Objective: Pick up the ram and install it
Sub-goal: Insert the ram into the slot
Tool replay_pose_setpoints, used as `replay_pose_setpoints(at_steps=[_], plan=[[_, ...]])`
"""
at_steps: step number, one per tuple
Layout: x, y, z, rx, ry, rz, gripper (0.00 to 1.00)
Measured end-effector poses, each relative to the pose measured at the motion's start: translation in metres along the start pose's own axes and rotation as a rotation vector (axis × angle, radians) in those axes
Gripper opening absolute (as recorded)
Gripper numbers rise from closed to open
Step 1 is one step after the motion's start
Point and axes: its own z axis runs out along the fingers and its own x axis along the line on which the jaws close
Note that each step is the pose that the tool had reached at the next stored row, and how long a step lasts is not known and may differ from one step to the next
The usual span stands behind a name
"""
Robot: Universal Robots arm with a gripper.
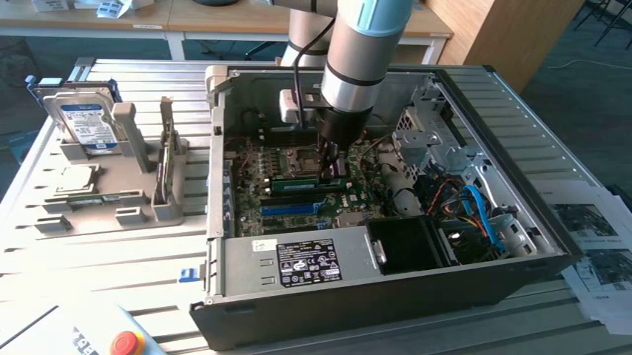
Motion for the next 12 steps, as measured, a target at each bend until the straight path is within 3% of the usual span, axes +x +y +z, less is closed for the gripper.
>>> replay_pose_setpoints(at_steps=[4,7,12], plan=[[0.0000,0.0000,0.0000,0.0000,-0.0001,0.000,0.13],[0.0000,0.0000,0.0000,0.0001,-0.0001,0.000,0.25],[0.0000,0.0000,0.0000,0.0000,-0.0001,0.000,0.25]])
